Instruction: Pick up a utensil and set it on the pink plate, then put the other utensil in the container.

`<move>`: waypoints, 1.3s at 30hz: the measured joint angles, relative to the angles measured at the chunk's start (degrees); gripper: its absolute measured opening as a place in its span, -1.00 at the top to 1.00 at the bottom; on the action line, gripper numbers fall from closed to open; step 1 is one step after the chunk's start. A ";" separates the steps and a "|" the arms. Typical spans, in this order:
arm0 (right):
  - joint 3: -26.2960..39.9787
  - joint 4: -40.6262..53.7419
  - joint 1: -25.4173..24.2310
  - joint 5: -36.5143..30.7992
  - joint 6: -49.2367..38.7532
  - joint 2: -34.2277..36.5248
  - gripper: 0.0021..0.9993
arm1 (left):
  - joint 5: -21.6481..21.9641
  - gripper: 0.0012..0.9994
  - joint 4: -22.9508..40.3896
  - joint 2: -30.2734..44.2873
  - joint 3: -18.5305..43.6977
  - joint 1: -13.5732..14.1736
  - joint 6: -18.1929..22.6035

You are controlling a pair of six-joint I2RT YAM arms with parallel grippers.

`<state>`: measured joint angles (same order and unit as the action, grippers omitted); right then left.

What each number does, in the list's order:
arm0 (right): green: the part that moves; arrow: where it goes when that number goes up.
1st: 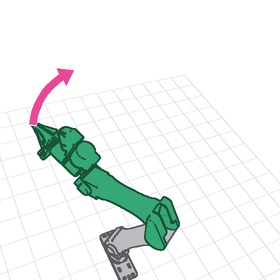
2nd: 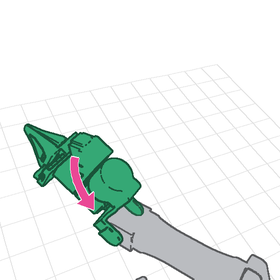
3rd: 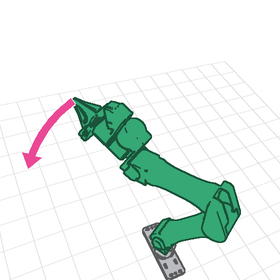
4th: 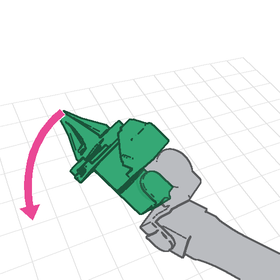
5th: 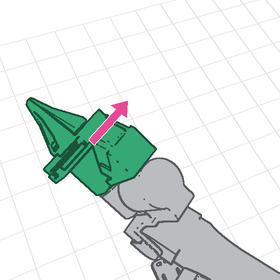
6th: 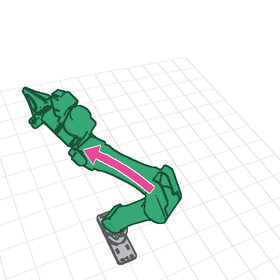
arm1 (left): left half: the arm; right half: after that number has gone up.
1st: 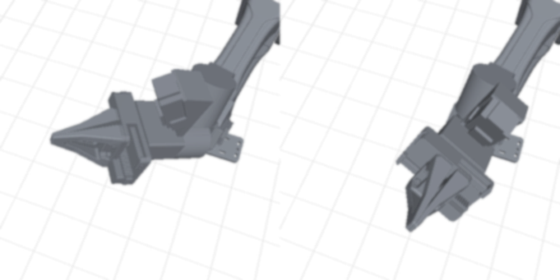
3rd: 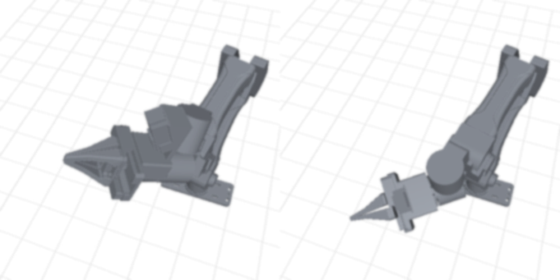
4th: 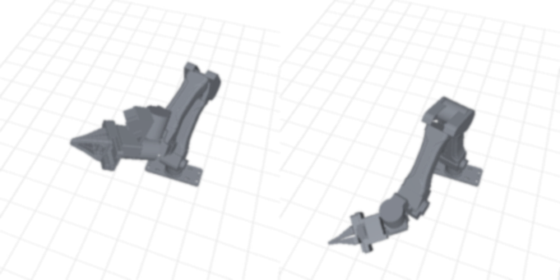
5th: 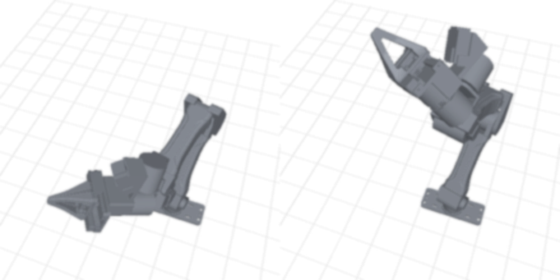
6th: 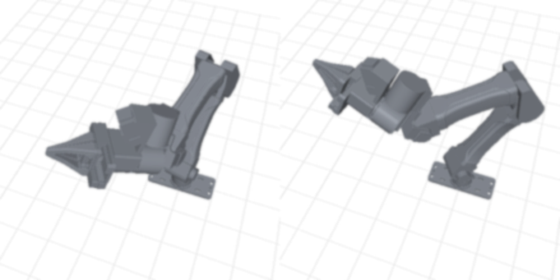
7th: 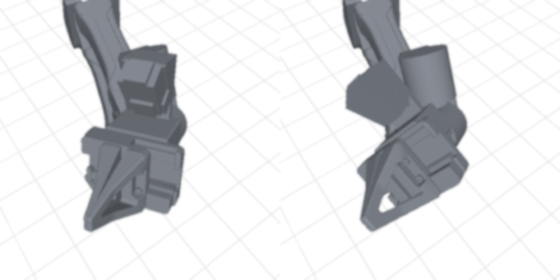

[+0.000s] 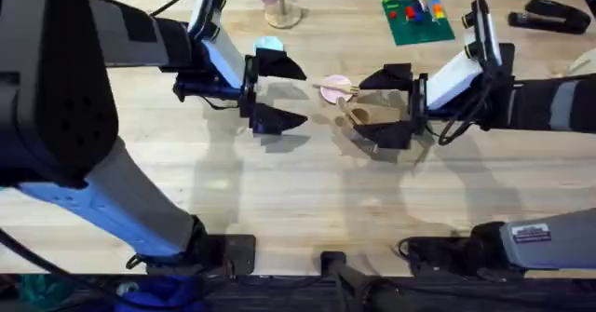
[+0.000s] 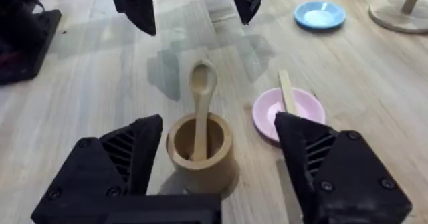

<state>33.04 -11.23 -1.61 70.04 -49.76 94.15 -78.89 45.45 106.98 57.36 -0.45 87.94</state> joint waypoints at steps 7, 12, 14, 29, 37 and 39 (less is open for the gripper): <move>0.04 -2.18 -0.02 1.61 1.24 0.00 -0.99 | 0.00 -0.99 -0.02 0.00 0.00 0.00 0.00; 0.91 -2.04 -0.02 2.03 4.79 -2.04 -0.99 | 0.00 -0.99 -0.05 0.00 0.00 0.00 0.00; 1.14 -2.07 -0.02 1.94 5.64 -4.52 -0.99 | 0.00 -0.99 -0.04 0.00 0.00 0.00 0.00; 1.64 -2.09 0.00 -8.23 18.71 -16.09 -0.99 | 2.26 -0.99 -8.37 0.00 0.46 0.00 -0.95; 3.03 -1.07 -0.02 -14.22 26.99 -18.67 -0.99 | 11.15 -0.99 -7.09 -0.12 10.61 0.00 -14.56; 4.66 1.27 -0.03 -15.50 29.01 -18.65 -0.99 | 14.15 -0.99 -6.06 -0.84 12.70 0.00 -18.62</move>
<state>37.69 -9.96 -1.63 54.54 -20.74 75.50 -64.74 39.39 106.13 70.06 -0.45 69.32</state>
